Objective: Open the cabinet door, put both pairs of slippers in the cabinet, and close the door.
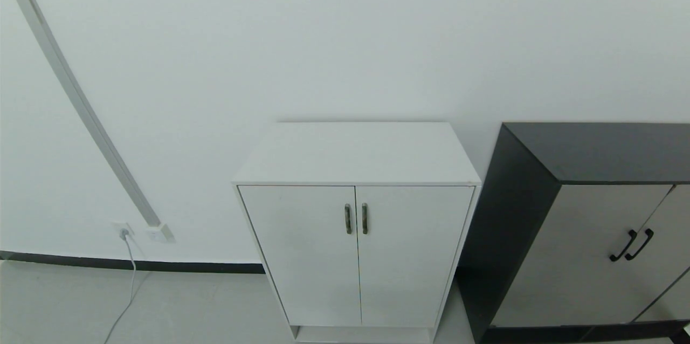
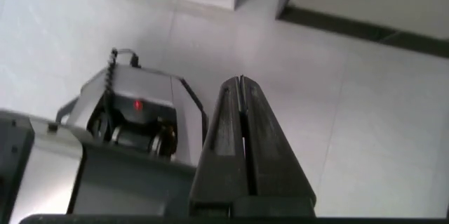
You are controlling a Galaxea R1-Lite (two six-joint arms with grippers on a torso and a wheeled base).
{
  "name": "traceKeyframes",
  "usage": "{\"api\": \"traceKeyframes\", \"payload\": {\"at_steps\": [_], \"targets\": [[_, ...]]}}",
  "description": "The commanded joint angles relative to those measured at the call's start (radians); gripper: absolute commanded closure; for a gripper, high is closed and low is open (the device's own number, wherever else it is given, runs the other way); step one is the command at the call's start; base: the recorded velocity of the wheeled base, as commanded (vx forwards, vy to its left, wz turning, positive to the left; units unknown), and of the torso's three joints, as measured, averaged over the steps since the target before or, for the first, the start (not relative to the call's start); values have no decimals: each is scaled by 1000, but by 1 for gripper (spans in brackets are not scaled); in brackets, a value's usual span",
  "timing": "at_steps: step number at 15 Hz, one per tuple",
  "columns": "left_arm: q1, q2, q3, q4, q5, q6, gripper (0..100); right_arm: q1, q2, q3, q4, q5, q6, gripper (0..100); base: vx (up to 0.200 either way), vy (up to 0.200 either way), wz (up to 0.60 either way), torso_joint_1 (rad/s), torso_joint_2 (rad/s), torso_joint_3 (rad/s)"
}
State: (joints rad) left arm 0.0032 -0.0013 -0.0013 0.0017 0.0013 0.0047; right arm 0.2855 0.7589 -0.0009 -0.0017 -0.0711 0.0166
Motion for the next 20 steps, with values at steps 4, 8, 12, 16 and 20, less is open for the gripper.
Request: {"api": "traceKeyframes", "payload": {"at_steps": [4,8,12,16,20], "targets": [[0,1,0,0,0,0,100,-180,-276,1,0,2,-3,100,0,0,0,0,0,0],[0,1,0,0,0,0,100,-269,-532,1,0,2,-3,100,0,0,0,0,0,0],[0,1,0,0,0,0,100,-279,-702,1,0,2,-3,100,0,0,0,0,0,0],[0,1,0,0,0,1,100,-282,-759,1,-3,1,14,100,0,0,0,0,0,0],[0,1,1,0,2,3,100,-282,-759,1,-6,-3,65,100,0,0,0,0,0,0]]}}
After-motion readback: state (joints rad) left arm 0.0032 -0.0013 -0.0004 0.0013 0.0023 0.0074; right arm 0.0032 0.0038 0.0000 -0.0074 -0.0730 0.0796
